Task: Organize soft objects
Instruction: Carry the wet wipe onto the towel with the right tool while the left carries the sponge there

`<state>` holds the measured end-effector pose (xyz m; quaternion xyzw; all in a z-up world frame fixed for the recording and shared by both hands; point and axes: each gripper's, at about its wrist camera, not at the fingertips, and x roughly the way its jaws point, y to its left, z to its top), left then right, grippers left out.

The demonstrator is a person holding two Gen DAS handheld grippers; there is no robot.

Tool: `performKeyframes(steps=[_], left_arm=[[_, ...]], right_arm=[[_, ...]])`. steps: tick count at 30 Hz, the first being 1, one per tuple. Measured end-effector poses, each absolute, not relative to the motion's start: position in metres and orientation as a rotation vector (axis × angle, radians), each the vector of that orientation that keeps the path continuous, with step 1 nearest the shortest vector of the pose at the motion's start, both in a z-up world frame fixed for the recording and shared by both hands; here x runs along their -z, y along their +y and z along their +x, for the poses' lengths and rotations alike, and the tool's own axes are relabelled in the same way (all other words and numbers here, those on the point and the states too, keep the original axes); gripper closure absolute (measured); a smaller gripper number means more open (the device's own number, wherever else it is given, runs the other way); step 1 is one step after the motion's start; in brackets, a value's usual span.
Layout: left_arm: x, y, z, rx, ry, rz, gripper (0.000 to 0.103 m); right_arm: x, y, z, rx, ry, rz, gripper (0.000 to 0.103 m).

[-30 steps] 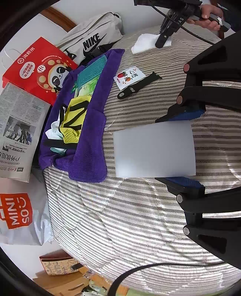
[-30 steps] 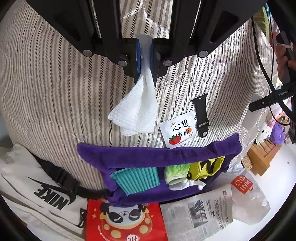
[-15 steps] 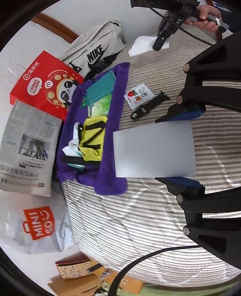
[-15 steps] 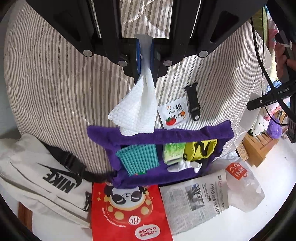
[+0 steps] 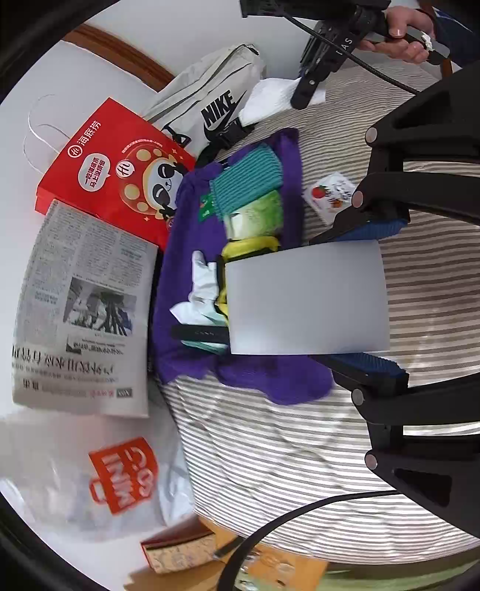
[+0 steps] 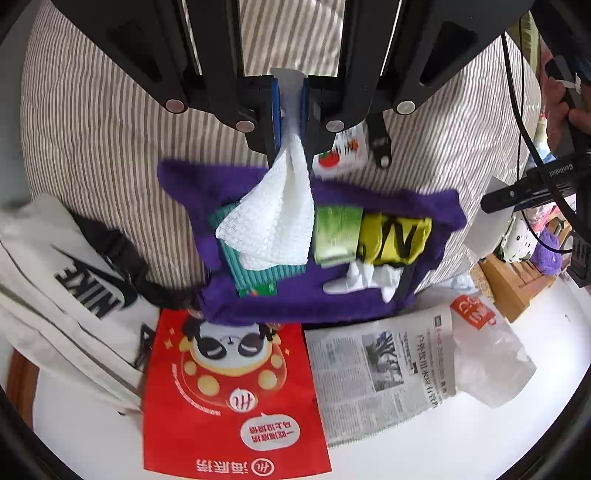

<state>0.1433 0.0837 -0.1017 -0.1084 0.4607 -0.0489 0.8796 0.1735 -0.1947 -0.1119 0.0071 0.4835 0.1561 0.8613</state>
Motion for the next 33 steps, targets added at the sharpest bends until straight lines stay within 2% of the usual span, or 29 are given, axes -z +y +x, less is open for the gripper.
performKeyframes(steps=[14, 33], left_arm=[[0.111, 0.093, 0.205, 0.108, 0.984, -0.200, 0.054], [0.123, 0.122, 0.206, 0.133, 0.986, -0.270, 0.054]], right_arm=[[0.124, -0.160, 0.264, -0.353, 1.038, -0.013, 0.095], [0.192, -0.090, 0.365, -0.389, 1.172, -0.142, 0.094]])
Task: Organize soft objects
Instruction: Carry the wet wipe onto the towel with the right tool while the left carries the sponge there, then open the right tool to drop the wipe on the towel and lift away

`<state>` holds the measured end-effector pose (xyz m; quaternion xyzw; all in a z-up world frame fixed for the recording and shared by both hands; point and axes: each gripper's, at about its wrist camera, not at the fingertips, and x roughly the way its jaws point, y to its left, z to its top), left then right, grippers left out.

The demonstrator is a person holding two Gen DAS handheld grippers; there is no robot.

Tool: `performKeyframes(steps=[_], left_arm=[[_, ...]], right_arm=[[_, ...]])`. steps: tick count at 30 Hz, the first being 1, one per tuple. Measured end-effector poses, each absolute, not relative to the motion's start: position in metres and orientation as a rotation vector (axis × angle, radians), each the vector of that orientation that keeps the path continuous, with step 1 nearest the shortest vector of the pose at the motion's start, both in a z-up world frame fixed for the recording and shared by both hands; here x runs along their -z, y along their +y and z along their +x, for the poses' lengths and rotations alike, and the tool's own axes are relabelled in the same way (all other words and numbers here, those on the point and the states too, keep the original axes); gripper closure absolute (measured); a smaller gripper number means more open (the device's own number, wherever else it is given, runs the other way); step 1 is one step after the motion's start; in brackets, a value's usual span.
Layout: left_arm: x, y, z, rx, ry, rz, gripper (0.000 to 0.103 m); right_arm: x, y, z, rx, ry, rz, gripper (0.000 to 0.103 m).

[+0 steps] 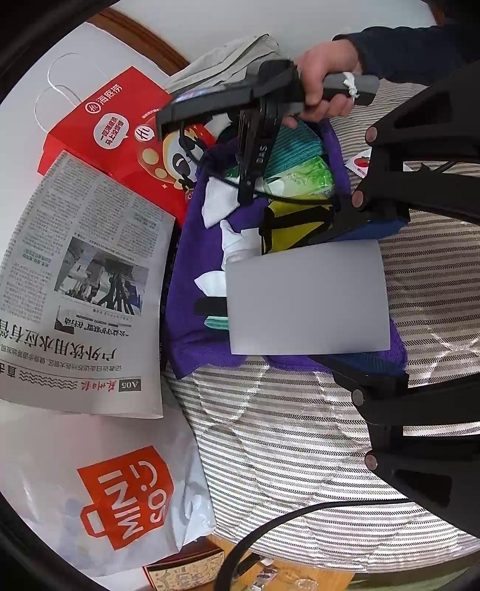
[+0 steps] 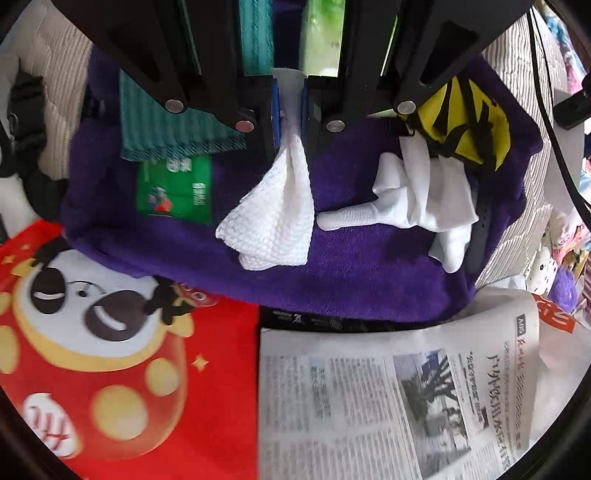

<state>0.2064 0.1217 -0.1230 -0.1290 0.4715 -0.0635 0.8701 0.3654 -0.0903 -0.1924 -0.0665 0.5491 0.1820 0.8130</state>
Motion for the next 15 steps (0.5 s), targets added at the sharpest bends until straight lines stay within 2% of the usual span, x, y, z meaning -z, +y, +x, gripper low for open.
performKeyframes(steps=[4, 6, 7, 8, 10, 15], left_arm=[[0.126, 0.123, 0.204, 0.140, 0.992, -0.273, 0.054], [0.126, 0.124, 0.204, 0.142, 0.995, -0.273, 0.054], [0.126, 0.125, 0.203, 0.140, 0.996, -0.272, 0.054], [0.127, 0.125, 0.203, 0.136, 0.997, -0.273, 0.054], [0.126, 0.126, 0.202, 0.137, 0.997, -0.276, 0.054], [0.125, 0.127, 0.199, 0.138, 0.998, -0.277, 0.054]], right_arm=[[0.203, -0.083, 0.374, -0.394, 1.196, -0.156, 0.089], [0.203, -0.080, 0.374, -0.407, 1.188, -0.175, 0.083], [0.203, -0.080, 0.374, -0.416, 1.188, -0.176, 0.074], [0.203, -0.079, 0.374, -0.427, 1.189, -0.171, 0.059], [0.203, -0.079, 0.374, -0.448, 1.189, -0.165, 0.042], [0.191, -0.090, 0.365, -0.407, 1.136, -0.208, 0.040]])
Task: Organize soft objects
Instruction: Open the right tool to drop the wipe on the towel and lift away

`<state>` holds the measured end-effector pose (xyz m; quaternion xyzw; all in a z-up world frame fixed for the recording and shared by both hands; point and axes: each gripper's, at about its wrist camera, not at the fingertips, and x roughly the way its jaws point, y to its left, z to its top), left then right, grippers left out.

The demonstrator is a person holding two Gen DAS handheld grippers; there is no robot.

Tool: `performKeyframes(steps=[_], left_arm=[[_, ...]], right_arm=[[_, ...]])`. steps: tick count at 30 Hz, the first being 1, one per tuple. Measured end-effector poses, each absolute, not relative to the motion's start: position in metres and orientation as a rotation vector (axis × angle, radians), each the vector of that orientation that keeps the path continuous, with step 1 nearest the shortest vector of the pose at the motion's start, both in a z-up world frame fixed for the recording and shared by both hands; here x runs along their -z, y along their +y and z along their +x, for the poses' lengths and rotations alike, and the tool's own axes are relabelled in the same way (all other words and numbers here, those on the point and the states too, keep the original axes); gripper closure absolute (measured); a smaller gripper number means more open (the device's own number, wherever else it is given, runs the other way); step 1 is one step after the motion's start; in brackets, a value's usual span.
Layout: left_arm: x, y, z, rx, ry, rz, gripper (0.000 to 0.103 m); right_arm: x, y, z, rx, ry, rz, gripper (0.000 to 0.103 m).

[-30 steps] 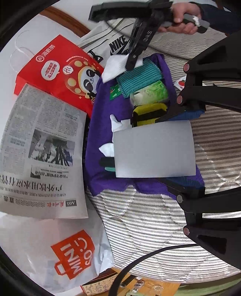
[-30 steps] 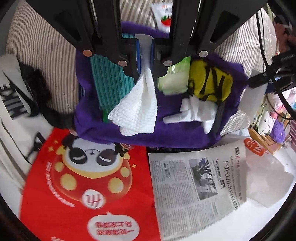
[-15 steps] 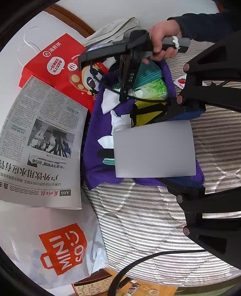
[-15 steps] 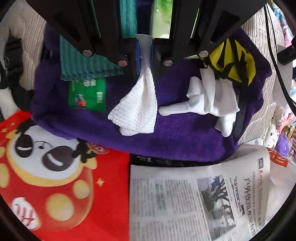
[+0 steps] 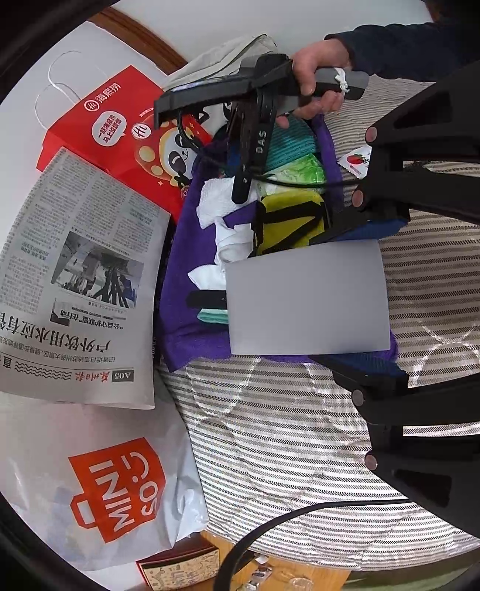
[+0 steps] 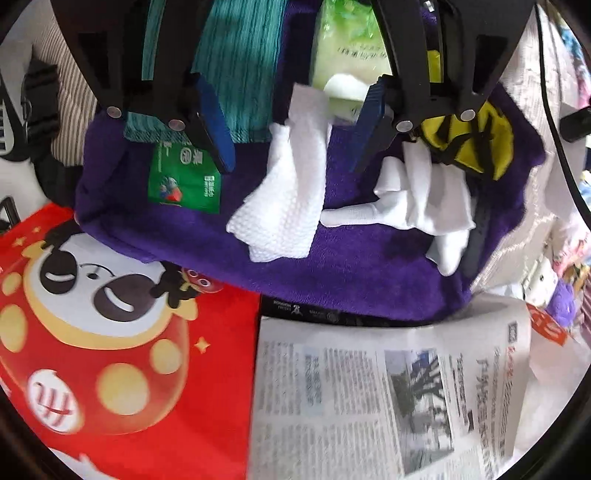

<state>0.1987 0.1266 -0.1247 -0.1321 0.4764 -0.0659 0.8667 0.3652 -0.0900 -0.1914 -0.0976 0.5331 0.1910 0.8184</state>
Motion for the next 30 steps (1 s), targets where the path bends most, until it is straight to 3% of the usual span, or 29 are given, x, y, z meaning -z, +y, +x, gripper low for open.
performKeyframes(steps=[7, 19, 30], left_arm=[[0.121, 0.115, 0.201, 0.168, 1.007, -0.287, 0.054], [0.111, 0.073, 0.240, 0.203, 1.024, -0.231, 0.054], [0.131, 0.025, 0.306, 0.194, 1.086, -0.099, 0.053]], right_arm=[[0.161, -0.111, 0.347, -0.387, 1.099, -0.174, 0.040], [0.114, -0.202, 0.232, -0.351, 1.014, -0.008, 0.038], [0.132, -0.244, 0.163, -0.294, 0.972, 0.049, 0.038]])
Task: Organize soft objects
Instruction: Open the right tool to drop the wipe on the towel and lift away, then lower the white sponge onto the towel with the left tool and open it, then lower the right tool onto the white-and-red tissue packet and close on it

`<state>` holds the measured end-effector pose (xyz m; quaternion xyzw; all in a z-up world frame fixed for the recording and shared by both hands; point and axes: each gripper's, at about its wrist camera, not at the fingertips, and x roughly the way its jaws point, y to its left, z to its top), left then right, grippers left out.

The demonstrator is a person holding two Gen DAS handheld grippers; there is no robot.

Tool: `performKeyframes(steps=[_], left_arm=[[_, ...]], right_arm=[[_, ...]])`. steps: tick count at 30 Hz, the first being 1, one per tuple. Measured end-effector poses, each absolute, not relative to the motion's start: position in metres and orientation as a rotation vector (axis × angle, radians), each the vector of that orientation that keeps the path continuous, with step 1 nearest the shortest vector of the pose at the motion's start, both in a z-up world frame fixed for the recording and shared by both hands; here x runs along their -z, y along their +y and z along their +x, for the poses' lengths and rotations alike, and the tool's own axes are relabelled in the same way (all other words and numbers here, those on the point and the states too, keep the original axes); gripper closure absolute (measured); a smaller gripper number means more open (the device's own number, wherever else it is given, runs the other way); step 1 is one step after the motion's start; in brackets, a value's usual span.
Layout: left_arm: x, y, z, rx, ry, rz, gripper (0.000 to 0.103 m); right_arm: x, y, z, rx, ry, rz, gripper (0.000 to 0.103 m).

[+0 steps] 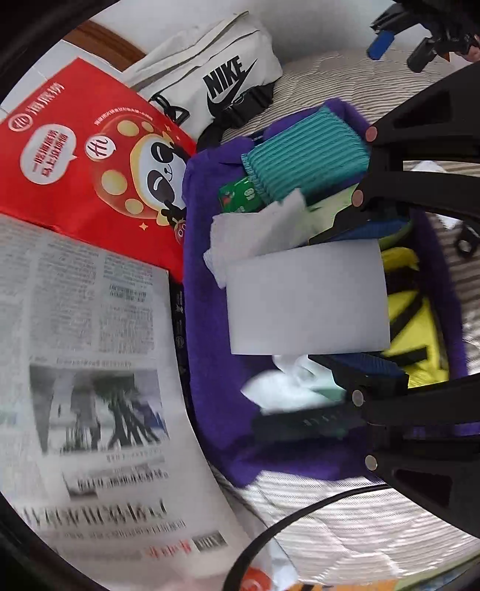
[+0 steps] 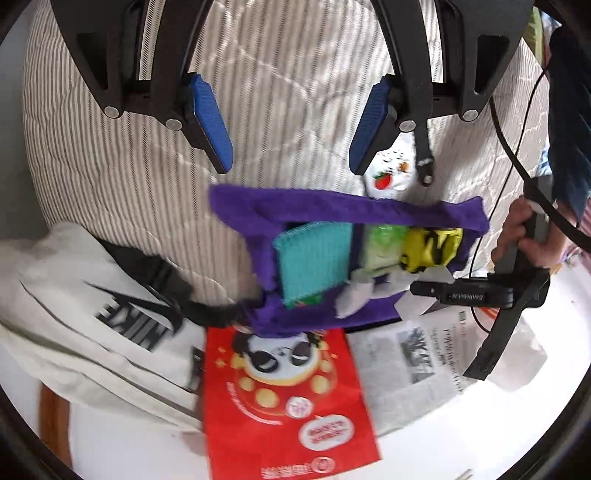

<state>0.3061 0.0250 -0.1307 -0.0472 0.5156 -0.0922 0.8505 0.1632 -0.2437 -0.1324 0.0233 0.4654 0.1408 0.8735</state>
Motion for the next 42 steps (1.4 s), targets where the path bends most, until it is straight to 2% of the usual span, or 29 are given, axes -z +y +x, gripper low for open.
performKeyframes(steps=[7, 18, 23, 42], left_arm=[[0.146, 0.005, 0.346, 0.159, 1.126, -0.021, 0.053], [0.173, -0.001, 0.356, 0.113, 1.165, 0.054, 0.051], [0.166, 0.007, 0.352, 0.144, 1.183, 0.017, 0.040], [0.106, 0.064, 0.261, 0.105, 1.135, -0.014, 0.036]], right_arm=[[0.140, -0.273, 0.158, -0.258, 0.977, 0.114, 0.038], [0.152, -0.268, 0.151, -0.282, 1.016, 0.114, 0.038], [0.149, -0.263, 0.148, -0.295, 1.014, 0.111, 0.038], [0.169, -0.187, 0.134, -0.431, 1.068, 0.073, 0.037]])
